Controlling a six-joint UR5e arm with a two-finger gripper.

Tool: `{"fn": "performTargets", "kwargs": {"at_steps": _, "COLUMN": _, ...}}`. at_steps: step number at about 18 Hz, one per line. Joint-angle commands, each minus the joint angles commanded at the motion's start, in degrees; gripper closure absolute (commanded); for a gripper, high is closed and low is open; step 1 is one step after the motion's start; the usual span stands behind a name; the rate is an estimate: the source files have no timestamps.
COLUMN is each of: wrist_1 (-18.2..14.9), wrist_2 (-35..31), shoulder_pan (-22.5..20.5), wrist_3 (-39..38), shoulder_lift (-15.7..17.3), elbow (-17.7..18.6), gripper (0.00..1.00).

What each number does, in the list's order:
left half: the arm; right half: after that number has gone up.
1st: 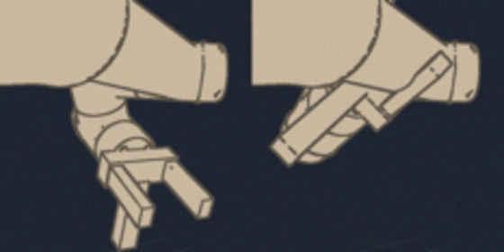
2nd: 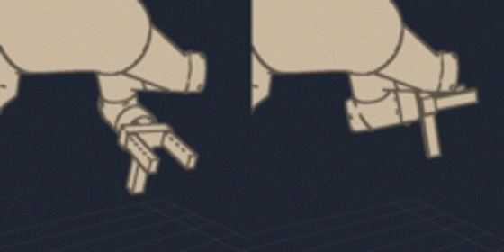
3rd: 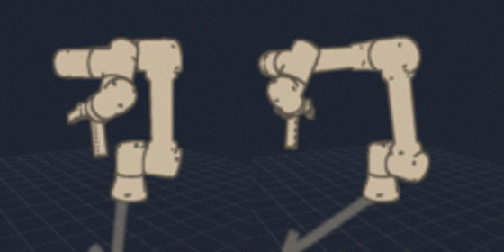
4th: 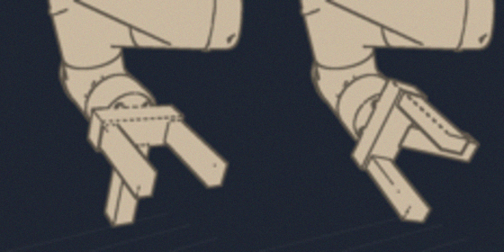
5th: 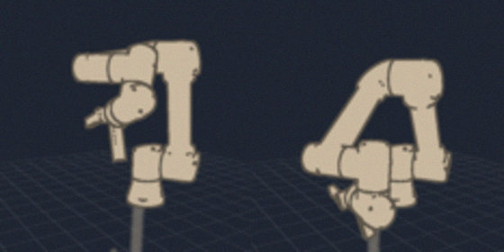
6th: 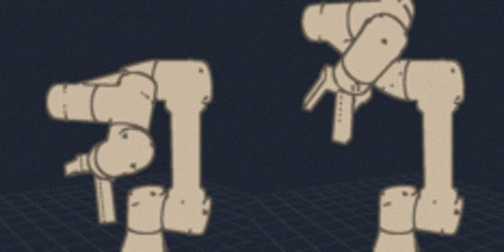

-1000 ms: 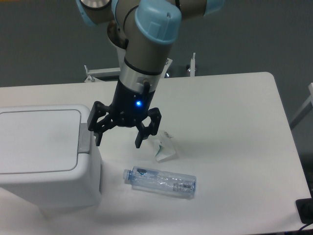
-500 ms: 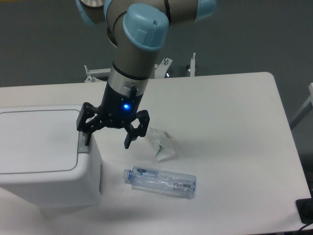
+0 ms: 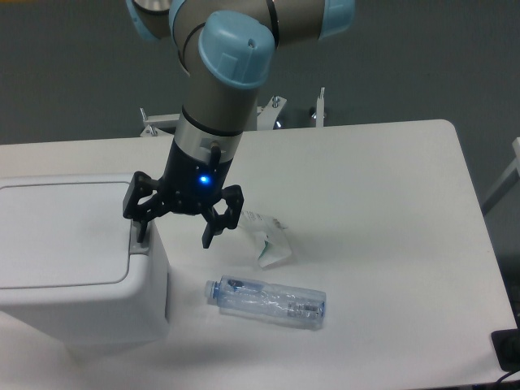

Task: Open the trash can
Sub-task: 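Push the lid edge with the gripper fingers to swing it open, then lift the gripper up and away from the opened trash can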

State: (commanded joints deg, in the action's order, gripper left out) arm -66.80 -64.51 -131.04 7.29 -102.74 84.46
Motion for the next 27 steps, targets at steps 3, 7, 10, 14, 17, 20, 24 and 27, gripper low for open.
{"fn": "performTargets", "kwargs": {"at_steps": 3, "wrist_1": 0.1, "wrist_2": 0.0, "shoulder_pan": 0.0, "wrist_3": 0.0, "shoulder_lift": 0.0, "elbow": 0.4, "gripper": 0.0}}
{"fn": "performTargets", "kwargs": {"at_steps": 7, "wrist_1": 0.9, "wrist_2": 0.0, "shoulder_pan": 0.0, "wrist_3": 0.0, "shoulder_lift": 0.0, "elbow": 0.8, "gripper": 0.0}}
{"fn": "performTargets", "kwargs": {"at_steps": 10, "wrist_1": 1.9, "wrist_2": 0.0, "shoulder_pan": 0.0, "wrist_3": -0.6, "shoulder_lift": 0.0, "elbow": 0.8, "gripper": 0.0}}
{"fn": "performTargets", "kwargs": {"at_steps": 14, "wrist_1": 3.8, "wrist_2": -1.4, "shoulder_pan": -0.3, "wrist_3": 0.1, "shoulder_lift": 0.4, "elbow": -4.4, "gripper": 0.0}}
{"fn": "performTargets", "kwargs": {"at_steps": 17, "wrist_1": 4.2, "wrist_2": -3.8, "shoulder_pan": -3.9, "wrist_3": 0.2, "shoulder_lift": 0.8, "elbow": -7.3, "gripper": 0.0}}
{"fn": "performTargets", "kwargs": {"at_steps": 20, "wrist_1": 4.4, "wrist_2": -8.1, "shoulder_pan": -5.6, "wrist_3": 0.1, "shoulder_lift": 0.1, "elbow": -11.4, "gripper": 0.0}}
{"fn": "performTargets", "kwargs": {"at_steps": 24, "wrist_1": 2.5, "wrist_2": -12.8, "shoulder_pan": -10.8, "wrist_3": 8.7, "shoulder_lift": 1.1, "elbow": -10.9, "gripper": 0.0}}
{"fn": "performTargets", "kwargs": {"at_steps": 27, "wrist_1": -3.0, "wrist_2": -13.4, "shoulder_pan": -14.0, "wrist_3": 19.0, "shoulder_lift": 3.9, "elbow": -8.5, "gripper": 0.0}}
